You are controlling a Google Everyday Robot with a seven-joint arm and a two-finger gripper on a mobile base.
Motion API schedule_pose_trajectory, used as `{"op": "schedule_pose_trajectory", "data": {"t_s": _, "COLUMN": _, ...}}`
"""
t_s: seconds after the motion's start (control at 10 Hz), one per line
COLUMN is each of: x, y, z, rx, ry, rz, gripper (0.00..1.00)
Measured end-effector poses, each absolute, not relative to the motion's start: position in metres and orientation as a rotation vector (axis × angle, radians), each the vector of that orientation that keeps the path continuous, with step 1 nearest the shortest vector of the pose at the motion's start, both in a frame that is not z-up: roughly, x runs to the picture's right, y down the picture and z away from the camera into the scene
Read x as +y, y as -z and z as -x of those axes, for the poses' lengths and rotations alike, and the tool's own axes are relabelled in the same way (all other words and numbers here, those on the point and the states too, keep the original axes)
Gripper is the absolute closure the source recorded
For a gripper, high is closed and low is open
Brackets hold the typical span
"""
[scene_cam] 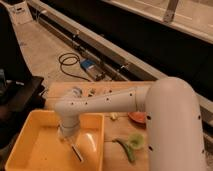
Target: Wipe tray with brush
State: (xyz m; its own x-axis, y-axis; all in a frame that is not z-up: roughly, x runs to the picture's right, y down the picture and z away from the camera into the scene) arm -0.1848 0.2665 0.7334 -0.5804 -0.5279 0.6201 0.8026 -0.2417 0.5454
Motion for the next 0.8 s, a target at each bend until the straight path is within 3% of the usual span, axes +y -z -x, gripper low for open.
{"op": "schedule_pose_trajectory", "data": {"t_s": 0.8, "x": 0.299, "y": -0.709, "z": 0.197, "rx": -1.134, "ry": 1.849, "rz": 0.385, "gripper": 1.00}}
